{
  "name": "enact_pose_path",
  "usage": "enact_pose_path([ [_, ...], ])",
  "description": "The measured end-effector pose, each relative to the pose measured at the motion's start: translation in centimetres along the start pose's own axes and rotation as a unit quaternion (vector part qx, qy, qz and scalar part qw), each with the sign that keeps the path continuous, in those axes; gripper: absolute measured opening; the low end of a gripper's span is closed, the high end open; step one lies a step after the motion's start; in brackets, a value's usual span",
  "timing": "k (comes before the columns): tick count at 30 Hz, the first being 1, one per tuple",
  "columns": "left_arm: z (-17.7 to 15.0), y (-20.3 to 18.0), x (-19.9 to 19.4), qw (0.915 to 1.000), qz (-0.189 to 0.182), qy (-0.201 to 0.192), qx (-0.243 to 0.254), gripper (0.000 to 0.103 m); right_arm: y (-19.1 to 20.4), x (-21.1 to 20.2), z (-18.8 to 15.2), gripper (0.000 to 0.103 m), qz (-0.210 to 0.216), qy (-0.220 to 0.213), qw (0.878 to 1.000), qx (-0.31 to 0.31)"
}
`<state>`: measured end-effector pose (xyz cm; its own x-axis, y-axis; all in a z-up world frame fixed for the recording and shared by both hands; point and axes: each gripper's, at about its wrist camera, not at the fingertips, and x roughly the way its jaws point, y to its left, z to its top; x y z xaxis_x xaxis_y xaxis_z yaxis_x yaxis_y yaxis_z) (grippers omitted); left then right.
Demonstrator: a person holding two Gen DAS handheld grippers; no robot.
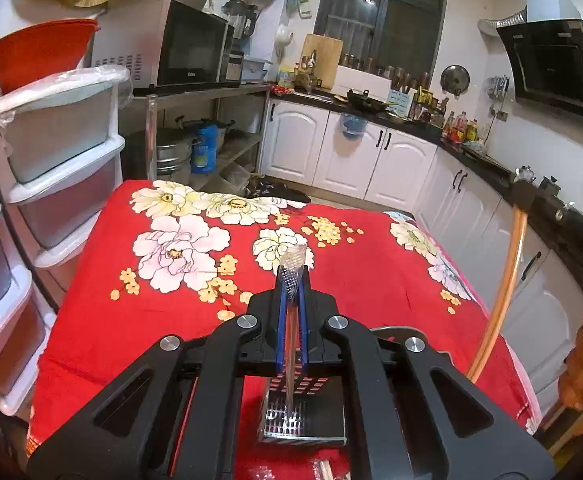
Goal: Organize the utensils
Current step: 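Lower the chopsticks into the caddy and open both grippers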
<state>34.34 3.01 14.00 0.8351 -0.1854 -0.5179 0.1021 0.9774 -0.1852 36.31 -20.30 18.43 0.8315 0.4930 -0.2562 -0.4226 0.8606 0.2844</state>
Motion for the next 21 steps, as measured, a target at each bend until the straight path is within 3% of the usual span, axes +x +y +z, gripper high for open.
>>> enact_pose_path([
  [6, -0.2, 0.3, 0.5, 1.0, 0.0, 0.005, -0.002, 0.001, 0.4, 0.7, -0.5, 0.006, -0.011, 0.006, 1.0, -0.016],
  [18, -1.4, 1.4, 0.4, 0.9998, 0.007, 0.018, -0.007, 0.001, -1.2, 1.9, -4.9, 0.007, -0.032, 0.069, 0.997, -0.006],
  [21, -1.8, 1.9, 0.1, 0.9997, 0.005, 0.022, -0.013, 0.007, -1.4, 1.6, -5.6, 0.007, -0.037, 0.081, 0.996, -0.006],
])
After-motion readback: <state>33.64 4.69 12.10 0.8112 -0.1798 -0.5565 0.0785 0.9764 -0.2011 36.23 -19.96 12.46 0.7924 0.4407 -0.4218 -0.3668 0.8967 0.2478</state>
